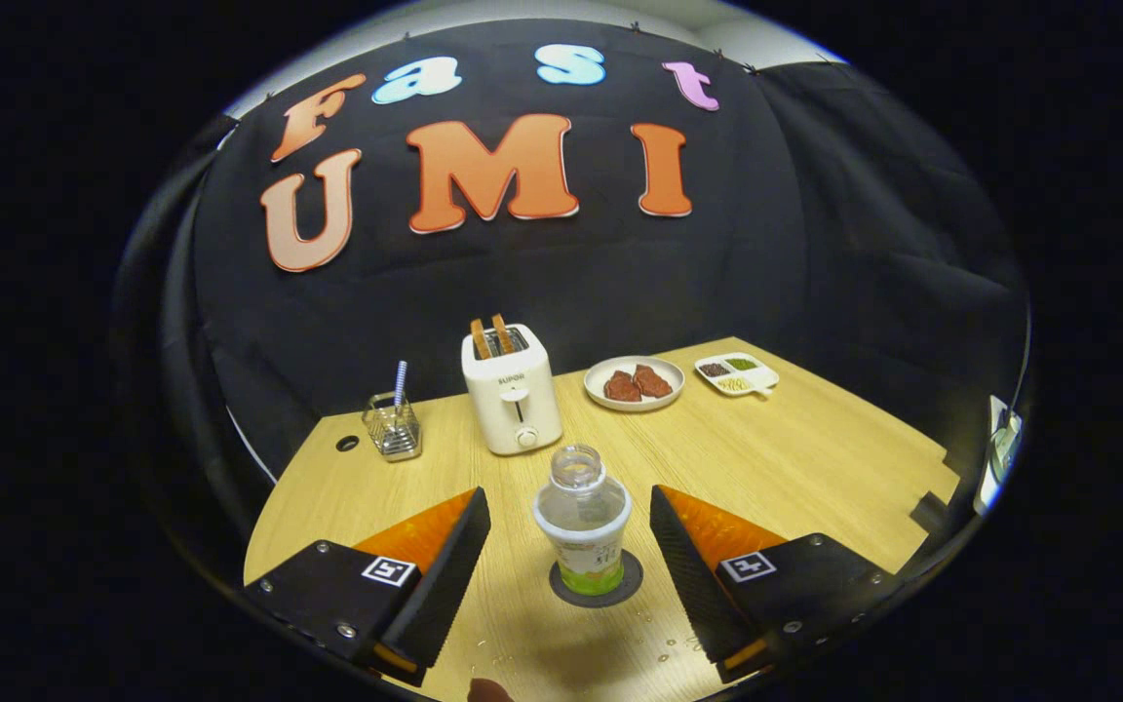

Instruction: Take the bottle from table, then pour the juice into the cup, finally place the bottle on the coaster

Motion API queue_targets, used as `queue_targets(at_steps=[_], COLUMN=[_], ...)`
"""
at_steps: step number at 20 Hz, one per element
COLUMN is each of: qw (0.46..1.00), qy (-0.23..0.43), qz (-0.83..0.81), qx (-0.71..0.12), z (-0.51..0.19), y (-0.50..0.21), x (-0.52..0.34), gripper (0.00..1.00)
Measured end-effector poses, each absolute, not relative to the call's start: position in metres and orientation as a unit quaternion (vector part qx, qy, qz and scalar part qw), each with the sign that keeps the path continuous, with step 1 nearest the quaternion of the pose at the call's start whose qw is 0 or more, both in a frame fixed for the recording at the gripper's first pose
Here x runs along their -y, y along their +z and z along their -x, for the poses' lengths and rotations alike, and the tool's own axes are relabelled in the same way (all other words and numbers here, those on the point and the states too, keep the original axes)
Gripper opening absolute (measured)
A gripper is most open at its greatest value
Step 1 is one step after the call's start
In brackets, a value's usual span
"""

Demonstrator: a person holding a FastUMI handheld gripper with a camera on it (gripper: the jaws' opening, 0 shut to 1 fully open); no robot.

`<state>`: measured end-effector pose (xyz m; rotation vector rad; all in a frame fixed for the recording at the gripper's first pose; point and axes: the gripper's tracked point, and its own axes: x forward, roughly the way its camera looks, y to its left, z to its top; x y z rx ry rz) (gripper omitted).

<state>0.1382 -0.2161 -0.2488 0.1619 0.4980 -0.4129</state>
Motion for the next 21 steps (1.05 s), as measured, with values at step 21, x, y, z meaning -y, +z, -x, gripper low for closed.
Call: queue_targets(at_steps=[21], qw=[0.990], qy=[-0.071], qz=[-0.083], qx=[-0.094], z=[-0.046], y=[-0.039], x=[0.016], gripper=[0.97])
